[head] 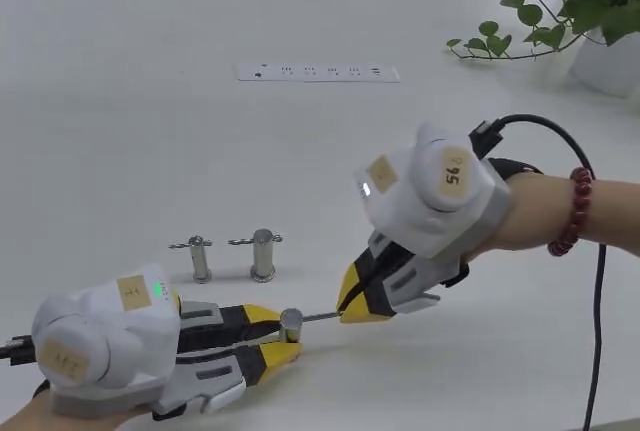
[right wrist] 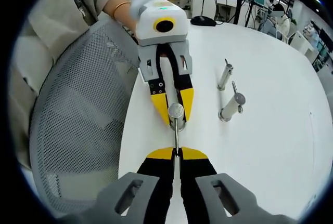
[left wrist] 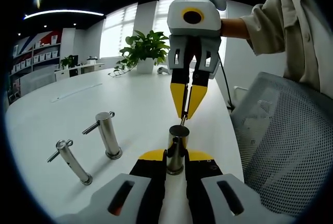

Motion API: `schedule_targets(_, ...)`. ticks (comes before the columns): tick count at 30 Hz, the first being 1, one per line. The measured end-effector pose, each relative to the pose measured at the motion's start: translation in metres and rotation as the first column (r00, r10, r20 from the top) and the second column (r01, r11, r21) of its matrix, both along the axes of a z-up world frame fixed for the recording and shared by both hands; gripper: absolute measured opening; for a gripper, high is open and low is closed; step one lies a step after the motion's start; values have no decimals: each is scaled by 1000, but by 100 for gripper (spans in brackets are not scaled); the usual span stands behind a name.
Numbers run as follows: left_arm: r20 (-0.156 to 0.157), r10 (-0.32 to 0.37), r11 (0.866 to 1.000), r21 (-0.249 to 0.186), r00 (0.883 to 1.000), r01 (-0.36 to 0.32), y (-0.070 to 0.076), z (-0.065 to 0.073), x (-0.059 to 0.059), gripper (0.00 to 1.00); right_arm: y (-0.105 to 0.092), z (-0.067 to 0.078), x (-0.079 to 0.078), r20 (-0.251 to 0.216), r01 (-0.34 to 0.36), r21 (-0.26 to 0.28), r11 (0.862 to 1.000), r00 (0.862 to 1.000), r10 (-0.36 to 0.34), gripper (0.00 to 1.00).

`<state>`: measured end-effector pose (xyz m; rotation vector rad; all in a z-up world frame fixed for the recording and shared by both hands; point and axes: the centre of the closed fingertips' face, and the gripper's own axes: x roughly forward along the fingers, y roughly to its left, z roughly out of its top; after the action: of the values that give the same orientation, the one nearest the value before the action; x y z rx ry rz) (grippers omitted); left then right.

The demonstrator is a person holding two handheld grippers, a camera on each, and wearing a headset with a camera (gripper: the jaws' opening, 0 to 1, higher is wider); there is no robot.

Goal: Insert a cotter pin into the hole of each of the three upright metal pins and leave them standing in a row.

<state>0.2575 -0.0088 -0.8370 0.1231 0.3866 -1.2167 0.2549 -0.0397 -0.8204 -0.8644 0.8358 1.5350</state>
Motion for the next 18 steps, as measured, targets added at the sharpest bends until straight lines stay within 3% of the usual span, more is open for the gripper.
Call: schedule_targets(18, 8, -6, 1000, 0, 1000, 6, -1, 0, 0, 11, 1, 0, 1, 42, -71, -46, 996, 996, 73, 3)
